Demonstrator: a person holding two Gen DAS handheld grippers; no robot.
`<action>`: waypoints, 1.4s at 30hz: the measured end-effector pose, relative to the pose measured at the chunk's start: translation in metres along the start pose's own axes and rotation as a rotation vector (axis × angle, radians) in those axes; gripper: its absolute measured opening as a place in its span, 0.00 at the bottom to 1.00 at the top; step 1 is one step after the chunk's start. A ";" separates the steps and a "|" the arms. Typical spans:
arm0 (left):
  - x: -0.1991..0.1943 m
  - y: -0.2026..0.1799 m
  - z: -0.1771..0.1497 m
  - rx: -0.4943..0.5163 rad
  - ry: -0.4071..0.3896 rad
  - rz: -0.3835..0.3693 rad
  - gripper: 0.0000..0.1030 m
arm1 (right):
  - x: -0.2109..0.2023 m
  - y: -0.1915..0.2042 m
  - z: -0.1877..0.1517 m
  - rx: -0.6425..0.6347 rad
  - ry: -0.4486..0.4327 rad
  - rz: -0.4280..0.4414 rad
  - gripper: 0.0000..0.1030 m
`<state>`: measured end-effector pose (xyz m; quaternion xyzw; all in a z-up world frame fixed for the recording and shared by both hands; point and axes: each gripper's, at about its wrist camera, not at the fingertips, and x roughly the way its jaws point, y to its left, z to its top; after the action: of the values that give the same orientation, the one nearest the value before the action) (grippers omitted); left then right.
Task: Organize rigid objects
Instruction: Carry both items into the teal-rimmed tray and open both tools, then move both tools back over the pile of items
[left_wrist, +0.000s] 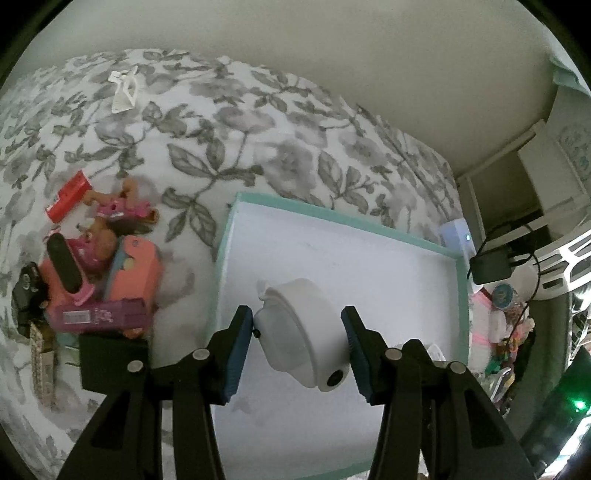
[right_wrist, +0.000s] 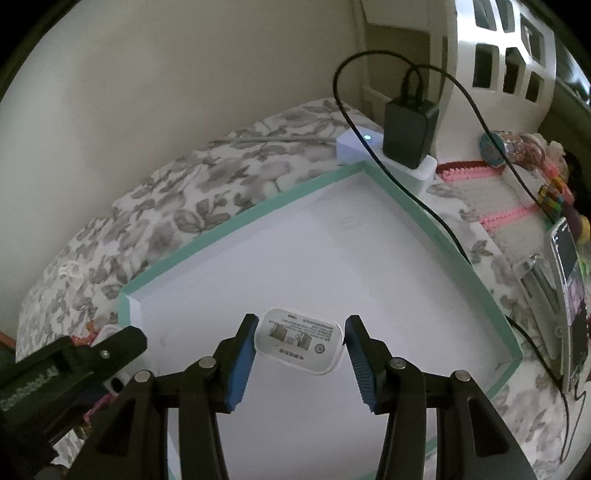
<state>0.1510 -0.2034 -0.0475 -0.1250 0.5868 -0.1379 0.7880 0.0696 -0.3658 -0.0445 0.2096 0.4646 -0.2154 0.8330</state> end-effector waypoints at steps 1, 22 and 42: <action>0.002 -0.002 -0.001 0.008 0.002 0.003 0.50 | 0.002 -0.001 0.000 -0.001 0.004 -0.004 0.50; 0.018 -0.006 -0.010 0.063 0.017 0.046 0.50 | 0.019 0.003 -0.008 -0.043 0.062 -0.045 0.50; -0.036 0.042 -0.002 -0.035 -0.128 0.236 0.80 | -0.006 0.029 -0.007 -0.156 0.020 -0.029 0.80</action>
<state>0.1423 -0.1508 -0.0310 -0.0771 0.5485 -0.0257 0.8322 0.0782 -0.3376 -0.0386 0.1393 0.4912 -0.1886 0.8389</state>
